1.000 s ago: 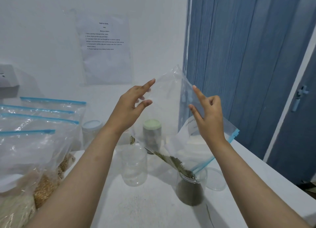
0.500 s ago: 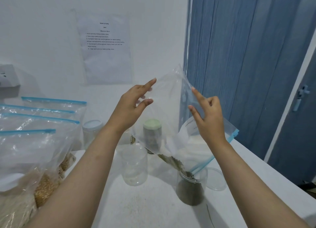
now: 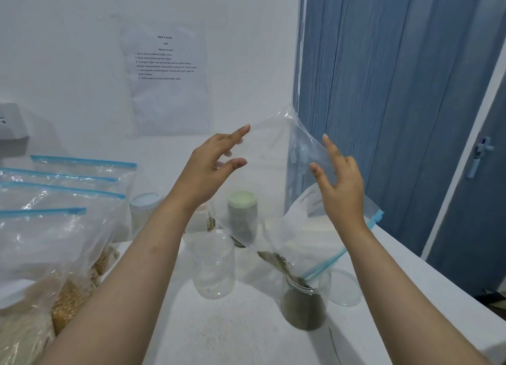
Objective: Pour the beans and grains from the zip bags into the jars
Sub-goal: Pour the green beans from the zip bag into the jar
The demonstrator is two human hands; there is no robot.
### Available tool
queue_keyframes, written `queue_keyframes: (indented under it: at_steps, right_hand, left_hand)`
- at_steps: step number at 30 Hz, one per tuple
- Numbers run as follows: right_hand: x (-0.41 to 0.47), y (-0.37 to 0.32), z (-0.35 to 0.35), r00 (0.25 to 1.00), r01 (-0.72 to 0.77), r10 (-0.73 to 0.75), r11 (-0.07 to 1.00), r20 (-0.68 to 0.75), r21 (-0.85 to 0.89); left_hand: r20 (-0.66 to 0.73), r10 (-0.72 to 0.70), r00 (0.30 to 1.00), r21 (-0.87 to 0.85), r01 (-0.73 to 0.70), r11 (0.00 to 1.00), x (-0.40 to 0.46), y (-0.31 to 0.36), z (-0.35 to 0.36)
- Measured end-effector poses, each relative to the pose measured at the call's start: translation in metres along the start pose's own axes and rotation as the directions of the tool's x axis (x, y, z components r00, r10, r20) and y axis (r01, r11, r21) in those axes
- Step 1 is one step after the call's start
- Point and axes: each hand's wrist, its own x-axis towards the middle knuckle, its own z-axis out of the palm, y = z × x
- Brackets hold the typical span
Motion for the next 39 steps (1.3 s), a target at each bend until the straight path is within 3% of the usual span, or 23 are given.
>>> queue_keyframes:
  at_steps: [18,23,28,39]
  right_hand:
    - [-0.007,0.008,0.001,0.995,-0.072,0.074,0.997,-0.068,0.037]
    - [-0.011,0.005,-0.002,0.986,-0.105,0.111,0.993,-0.122,0.056]
    - [-0.014,0.001,-0.004,0.987,-0.108,0.117,0.991,-0.114,0.078]
    - [-0.003,0.006,-0.012,0.992,-0.063,0.067,0.997,-0.105,0.045]
  left_hand:
    - [0.035,-0.063,0.997,-0.019,0.063,0.998,-0.027,-0.01,-0.002]
    - [-0.1,-0.183,0.978,-0.121,0.17,0.978,-0.047,-0.02,0.018]
    - [-0.176,-0.34,0.924,-0.398,0.25,0.883,-0.047,-0.026,0.035]
    - [-0.219,-0.337,0.916,-0.41,0.227,0.883,-0.036,-0.022,0.039]
